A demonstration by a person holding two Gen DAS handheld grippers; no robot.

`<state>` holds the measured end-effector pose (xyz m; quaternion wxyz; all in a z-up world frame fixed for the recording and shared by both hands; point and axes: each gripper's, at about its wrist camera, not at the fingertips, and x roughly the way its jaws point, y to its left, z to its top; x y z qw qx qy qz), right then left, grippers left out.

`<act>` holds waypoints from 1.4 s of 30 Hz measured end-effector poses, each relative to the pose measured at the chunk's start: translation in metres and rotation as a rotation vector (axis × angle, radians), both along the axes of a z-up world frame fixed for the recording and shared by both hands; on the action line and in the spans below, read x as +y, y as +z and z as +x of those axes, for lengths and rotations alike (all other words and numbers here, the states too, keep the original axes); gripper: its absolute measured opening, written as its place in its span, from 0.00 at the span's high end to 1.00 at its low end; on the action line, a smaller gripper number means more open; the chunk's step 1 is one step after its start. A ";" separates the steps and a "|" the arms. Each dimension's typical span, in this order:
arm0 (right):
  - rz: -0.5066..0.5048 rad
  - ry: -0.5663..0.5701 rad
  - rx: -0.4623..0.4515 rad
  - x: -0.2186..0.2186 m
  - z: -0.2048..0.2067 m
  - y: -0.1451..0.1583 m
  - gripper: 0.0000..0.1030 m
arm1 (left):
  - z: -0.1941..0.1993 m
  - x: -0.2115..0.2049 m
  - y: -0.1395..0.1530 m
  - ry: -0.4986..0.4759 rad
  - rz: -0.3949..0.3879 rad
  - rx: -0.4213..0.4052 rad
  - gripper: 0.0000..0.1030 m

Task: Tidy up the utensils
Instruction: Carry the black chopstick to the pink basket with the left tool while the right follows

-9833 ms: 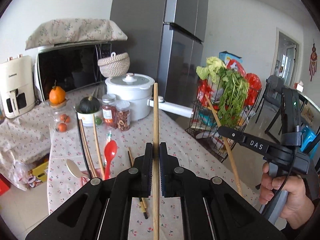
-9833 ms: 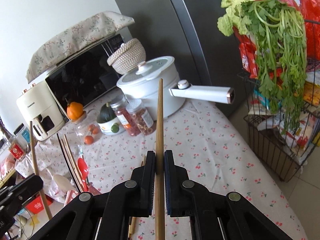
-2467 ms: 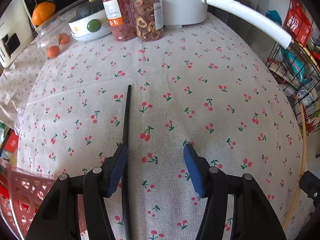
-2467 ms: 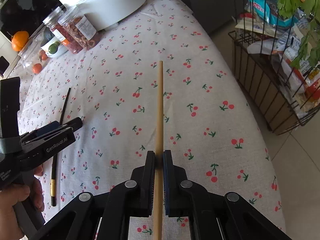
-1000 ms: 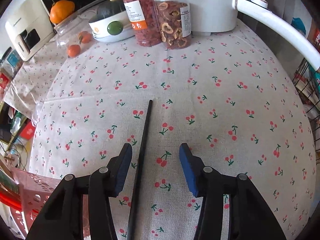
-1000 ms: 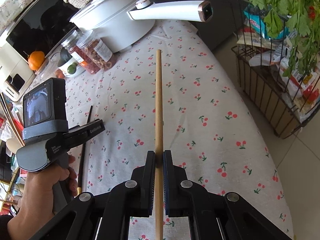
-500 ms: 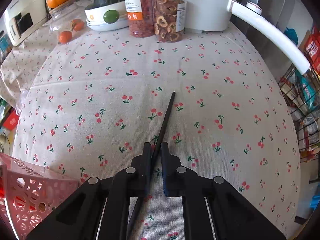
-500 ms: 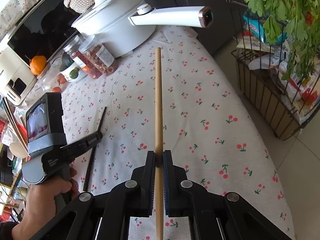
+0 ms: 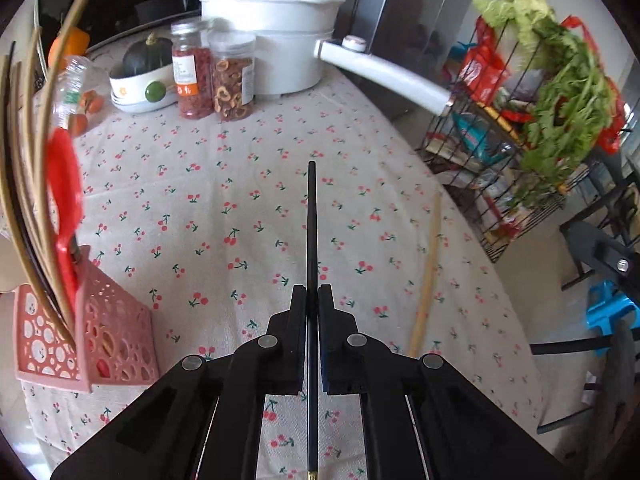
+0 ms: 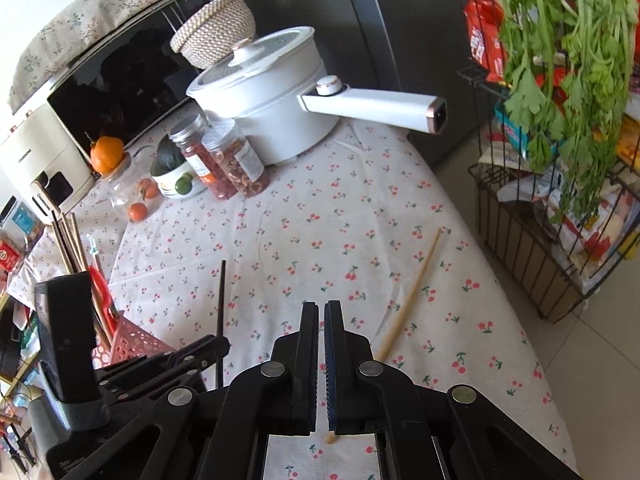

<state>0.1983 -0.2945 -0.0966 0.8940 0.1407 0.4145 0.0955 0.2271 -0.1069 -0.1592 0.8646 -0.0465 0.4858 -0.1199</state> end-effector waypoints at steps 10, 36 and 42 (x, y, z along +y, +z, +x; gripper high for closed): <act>-0.035 0.028 0.053 0.013 0.011 -0.003 0.92 | -0.035 0.039 0.050 -0.037 -0.110 -0.047 0.95; -0.288 -0.068 0.300 0.020 0.122 -0.131 0.95 | -0.082 0.068 0.075 -0.117 -0.087 -0.138 0.95; -0.206 -0.086 0.142 0.027 0.076 -0.073 0.95 | -0.102 0.085 0.099 -0.105 -0.120 -0.195 0.95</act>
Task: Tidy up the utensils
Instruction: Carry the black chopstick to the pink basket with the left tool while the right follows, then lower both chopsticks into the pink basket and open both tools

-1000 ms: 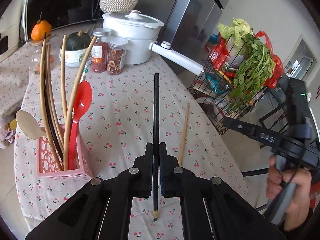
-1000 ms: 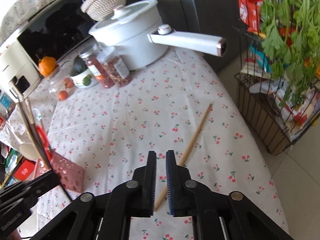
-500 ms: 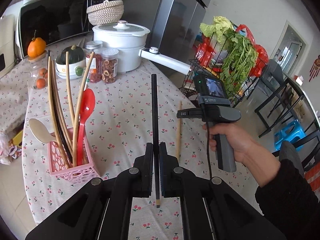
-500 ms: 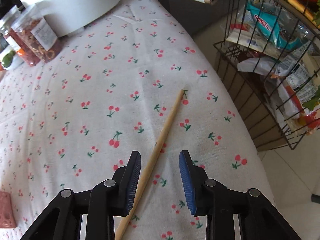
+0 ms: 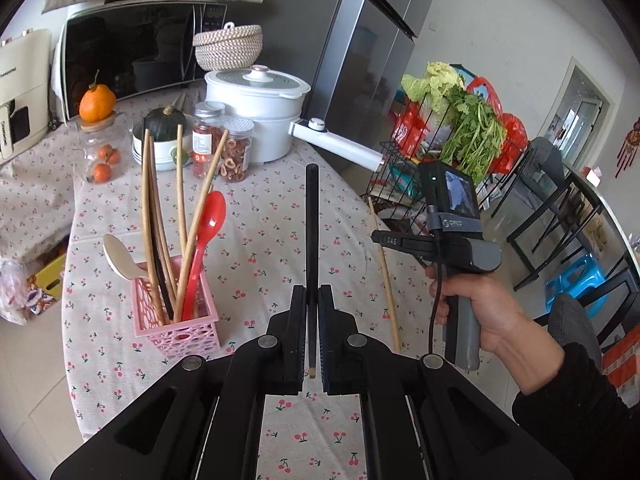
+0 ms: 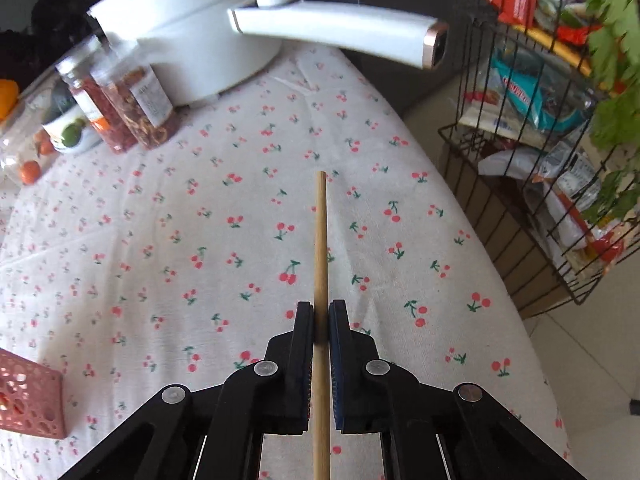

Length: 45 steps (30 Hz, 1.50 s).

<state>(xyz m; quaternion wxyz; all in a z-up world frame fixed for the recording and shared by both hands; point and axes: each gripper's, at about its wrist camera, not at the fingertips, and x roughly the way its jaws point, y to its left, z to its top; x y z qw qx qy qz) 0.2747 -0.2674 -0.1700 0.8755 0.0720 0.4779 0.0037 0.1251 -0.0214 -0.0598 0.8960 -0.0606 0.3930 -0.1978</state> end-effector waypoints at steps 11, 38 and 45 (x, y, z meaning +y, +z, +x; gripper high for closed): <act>0.102 0.045 -0.357 0.027 -0.077 0.122 0.95 | -0.035 0.051 0.071 0.070 -0.080 -0.180 0.95; 0.212 0.259 -0.528 0.118 -0.105 0.182 0.95 | 0.037 0.093 0.038 0.184 0.115 -0.155 0.95; 0.220 0.281 -0.521 0.128 -0.106 0.178 0.94 | 0.054 0.082 0.015 0.137 0.128 -0.058 0.94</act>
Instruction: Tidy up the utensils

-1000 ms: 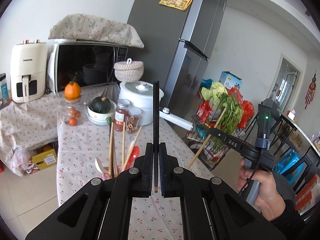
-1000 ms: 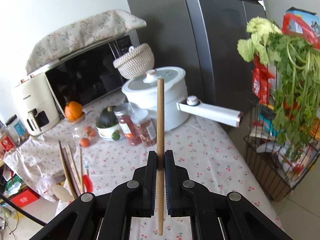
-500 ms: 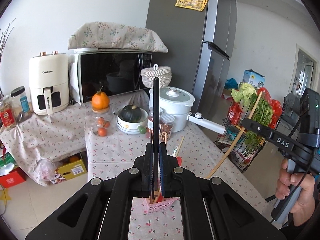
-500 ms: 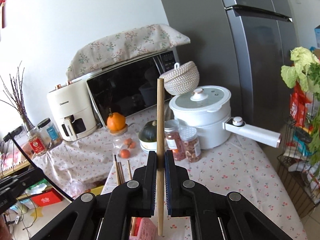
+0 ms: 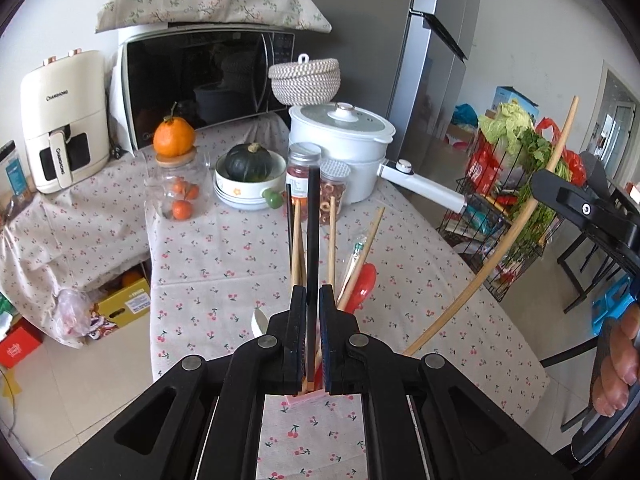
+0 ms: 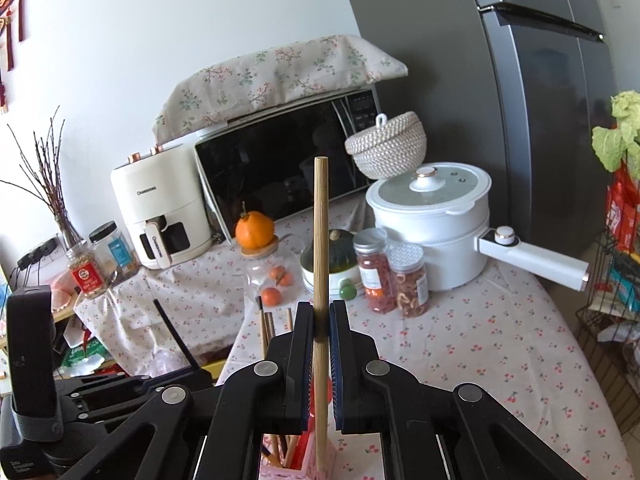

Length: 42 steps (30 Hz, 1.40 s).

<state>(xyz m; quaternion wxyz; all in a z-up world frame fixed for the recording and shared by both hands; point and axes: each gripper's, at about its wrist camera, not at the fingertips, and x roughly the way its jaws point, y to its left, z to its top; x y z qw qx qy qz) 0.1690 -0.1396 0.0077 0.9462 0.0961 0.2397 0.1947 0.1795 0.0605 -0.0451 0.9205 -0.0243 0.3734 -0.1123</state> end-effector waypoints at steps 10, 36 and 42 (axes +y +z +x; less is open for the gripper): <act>0.025 0.030 0.002 0.013 0.000 -0.006 0.94 | -0.025 0.024 0.001 0.054 -0.064 0.033 0.48; 0.052 0.033 0.114 0.031 0.028 -0.052 0.72 | -0.057 0.031 -0.012 0.090 -0.050 0.088 0.25; 0.041 -0.004 0.123 0.010 0.018 -0.041 0.44 | -0.063 0.016 -0.002 0.123 -0.012 0.069 0.16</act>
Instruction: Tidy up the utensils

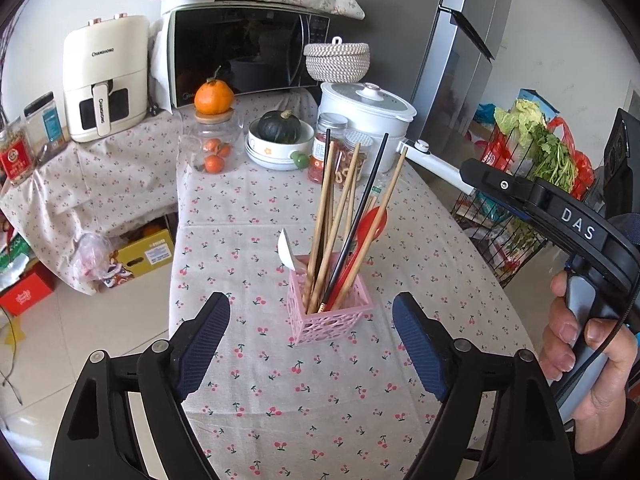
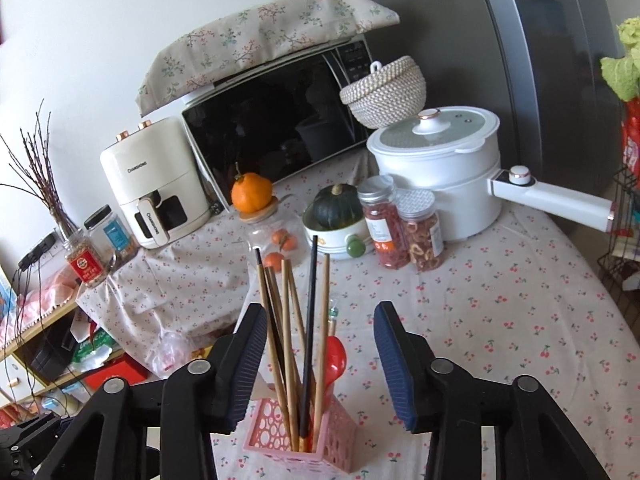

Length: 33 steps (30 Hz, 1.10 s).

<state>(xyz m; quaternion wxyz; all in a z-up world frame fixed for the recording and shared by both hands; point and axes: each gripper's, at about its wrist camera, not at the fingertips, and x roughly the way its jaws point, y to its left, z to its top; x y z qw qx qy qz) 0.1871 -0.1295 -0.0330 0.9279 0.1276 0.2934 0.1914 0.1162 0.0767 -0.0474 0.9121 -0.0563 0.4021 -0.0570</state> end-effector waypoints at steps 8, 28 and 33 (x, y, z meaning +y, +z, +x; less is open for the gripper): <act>-0.100 -0.066 0.041 -0.030 -0.027 0.006 0.13 | -0.013 -0.024 0.015 0.063 0.073 -0.020 0.04; -0.349 -0.196 0.047 -0.062 -0.095 0.000 0.00 | -0.058 -0.063 0.003 0.075 0.125 -0.023 0.01; -0.374 -0.179 0.056 -0.057 -0.097 -0.005 0.00 | -0.062 -0.070 0.004 0.076 0.131 -0.041 0.01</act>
